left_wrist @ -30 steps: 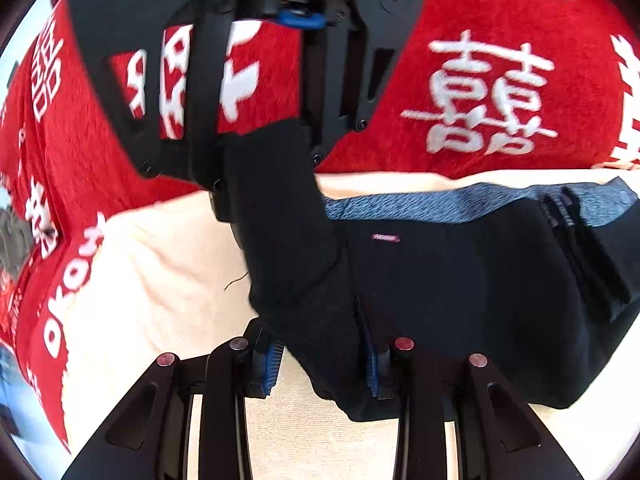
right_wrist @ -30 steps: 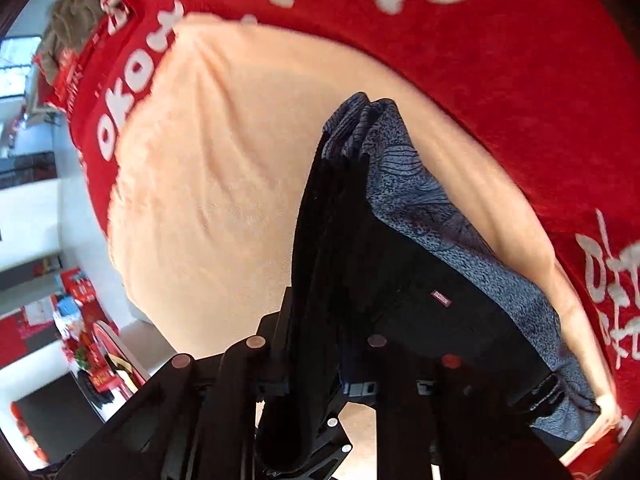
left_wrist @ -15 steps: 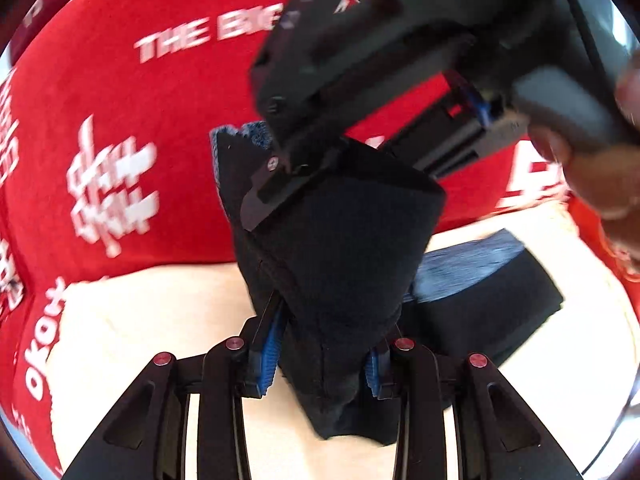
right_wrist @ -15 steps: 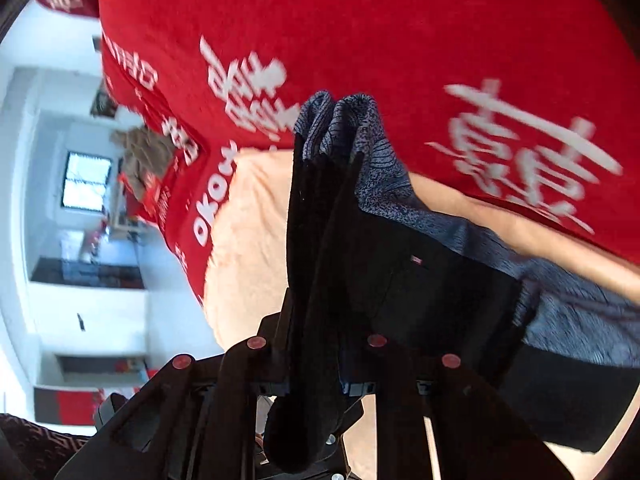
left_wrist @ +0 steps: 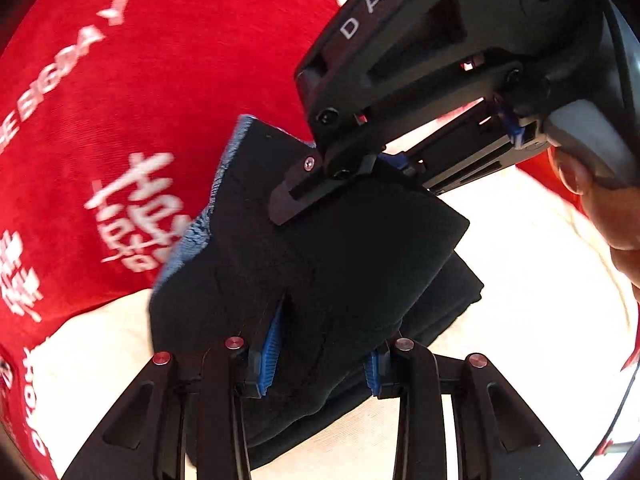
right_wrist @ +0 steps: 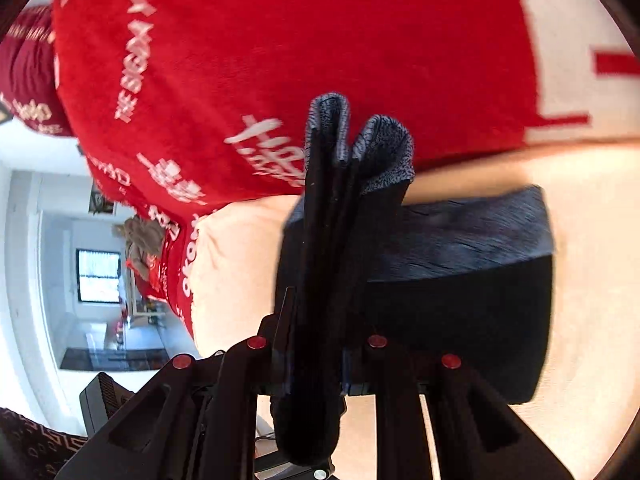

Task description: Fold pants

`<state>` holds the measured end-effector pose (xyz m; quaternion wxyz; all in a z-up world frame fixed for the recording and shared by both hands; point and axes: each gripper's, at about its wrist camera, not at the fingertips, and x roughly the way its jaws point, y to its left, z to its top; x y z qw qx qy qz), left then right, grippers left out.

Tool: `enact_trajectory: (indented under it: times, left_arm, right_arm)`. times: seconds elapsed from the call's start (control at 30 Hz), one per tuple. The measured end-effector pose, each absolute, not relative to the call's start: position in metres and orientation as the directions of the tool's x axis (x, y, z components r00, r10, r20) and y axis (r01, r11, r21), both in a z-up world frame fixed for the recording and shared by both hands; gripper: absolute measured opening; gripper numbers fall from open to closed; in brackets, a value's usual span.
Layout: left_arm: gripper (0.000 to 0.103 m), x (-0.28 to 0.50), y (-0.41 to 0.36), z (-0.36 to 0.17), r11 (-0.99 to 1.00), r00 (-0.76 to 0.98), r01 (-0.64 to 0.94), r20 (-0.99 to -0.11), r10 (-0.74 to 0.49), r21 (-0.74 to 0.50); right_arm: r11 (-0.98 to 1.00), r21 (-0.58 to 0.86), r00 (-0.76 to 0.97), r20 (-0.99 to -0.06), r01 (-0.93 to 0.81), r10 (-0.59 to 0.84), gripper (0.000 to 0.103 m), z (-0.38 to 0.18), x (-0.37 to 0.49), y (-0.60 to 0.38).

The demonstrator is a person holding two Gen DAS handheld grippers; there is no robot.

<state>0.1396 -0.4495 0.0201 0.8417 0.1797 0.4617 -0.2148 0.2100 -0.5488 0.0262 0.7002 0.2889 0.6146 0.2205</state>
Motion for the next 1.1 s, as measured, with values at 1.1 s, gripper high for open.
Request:
enact_trajectory:
  times: [1.1]
  left_arm:
    - [0.062,0.155,-0.343,-0.009,0.967,0.259,0.254,-0.961,-0.100,-0.032]
  right_arm:
    - [0.973,0.230,0.156,-0.962,0.033,0.223,0.038,-0.021,0.150,-0.575]
